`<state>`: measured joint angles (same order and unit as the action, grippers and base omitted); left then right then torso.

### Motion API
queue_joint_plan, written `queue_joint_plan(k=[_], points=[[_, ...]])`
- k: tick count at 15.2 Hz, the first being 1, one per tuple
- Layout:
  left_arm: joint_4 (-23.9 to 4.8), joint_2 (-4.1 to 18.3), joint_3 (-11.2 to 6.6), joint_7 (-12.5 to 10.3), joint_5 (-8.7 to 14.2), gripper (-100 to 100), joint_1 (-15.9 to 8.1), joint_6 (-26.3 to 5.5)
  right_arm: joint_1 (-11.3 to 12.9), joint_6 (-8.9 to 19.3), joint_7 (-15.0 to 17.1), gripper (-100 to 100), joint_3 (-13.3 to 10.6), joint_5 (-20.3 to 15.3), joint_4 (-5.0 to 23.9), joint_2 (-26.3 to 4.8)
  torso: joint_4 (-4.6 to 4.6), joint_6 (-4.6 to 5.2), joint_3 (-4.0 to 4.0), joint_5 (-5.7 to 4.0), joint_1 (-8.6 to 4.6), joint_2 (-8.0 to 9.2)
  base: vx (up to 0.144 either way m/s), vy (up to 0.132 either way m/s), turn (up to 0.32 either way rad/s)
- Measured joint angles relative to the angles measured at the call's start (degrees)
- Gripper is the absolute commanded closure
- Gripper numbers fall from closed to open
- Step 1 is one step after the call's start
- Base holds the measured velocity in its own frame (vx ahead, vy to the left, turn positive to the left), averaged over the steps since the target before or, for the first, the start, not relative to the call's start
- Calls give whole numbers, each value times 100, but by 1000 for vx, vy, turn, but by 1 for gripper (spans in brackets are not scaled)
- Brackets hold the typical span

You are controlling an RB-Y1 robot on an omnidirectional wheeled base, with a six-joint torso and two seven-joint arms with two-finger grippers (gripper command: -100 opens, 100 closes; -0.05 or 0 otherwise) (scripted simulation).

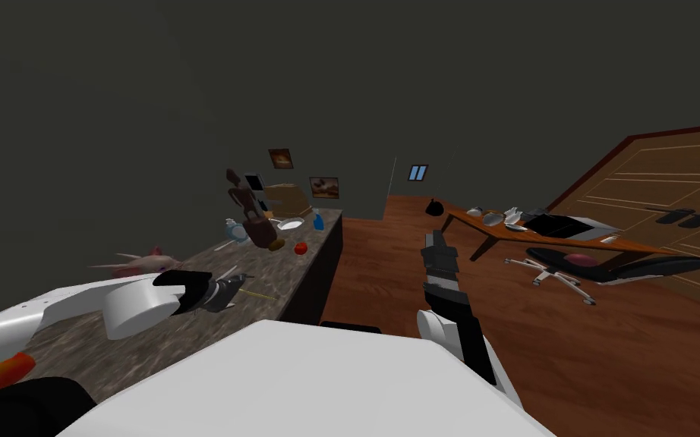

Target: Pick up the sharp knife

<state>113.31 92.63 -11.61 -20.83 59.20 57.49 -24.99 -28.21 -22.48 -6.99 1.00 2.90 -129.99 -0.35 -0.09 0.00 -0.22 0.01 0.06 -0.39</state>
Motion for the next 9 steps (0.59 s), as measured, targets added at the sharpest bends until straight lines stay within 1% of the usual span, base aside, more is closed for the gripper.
queue_joint_plan(k=[3,9], points=[[119,318,-150,-89,253,-100,204,-282,0,0,0,0,0,0,0,0,0,0,0,-1,-3,0,56,-4,11],[281,927,-359,-247,746,-100,502,-804,0,0,0,0,0,0,0,0,0,0,1,0,-2,2,54,-2,9]])
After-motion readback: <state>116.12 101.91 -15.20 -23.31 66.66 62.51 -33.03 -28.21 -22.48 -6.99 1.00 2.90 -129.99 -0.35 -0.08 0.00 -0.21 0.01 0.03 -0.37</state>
